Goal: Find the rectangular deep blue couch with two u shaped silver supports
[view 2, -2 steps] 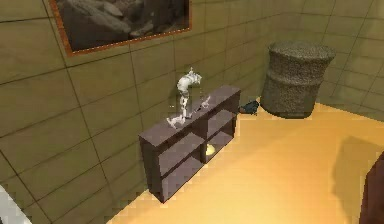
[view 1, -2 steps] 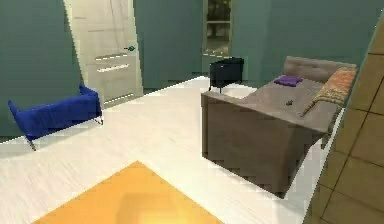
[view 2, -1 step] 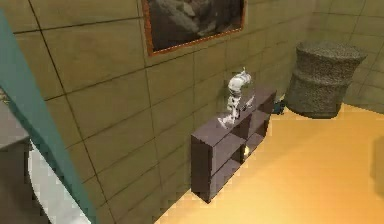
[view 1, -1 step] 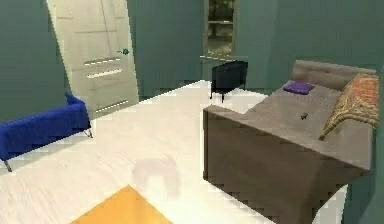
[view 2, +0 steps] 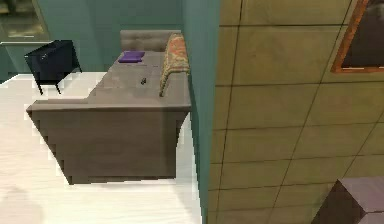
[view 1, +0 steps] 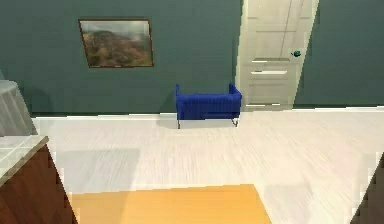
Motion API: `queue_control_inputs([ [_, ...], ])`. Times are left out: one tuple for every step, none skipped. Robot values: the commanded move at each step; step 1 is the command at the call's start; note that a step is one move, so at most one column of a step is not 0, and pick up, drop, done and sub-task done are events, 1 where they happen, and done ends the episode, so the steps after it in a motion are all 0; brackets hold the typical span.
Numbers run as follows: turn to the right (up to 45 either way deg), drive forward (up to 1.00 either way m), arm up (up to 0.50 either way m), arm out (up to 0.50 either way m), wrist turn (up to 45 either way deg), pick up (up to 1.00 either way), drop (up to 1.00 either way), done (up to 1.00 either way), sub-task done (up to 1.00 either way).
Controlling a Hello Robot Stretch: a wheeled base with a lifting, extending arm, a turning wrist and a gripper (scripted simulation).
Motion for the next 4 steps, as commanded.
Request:
queue_control_inputs([
  [0.0,1.00,0.00,0.00,0.0,0.00,0.00,0.00,0.00],
  [-15.0,0.00,0.00,0.00,0.0,0.00,0.00,0.00,0.00],
  [0.0,0.10,0.00,0.00,0.0,0.00,0.00,0.00,0.00],
  [-21.0,0.00,0.00,0.00,0.0,0.00,0.00,0.00,0.00],
])
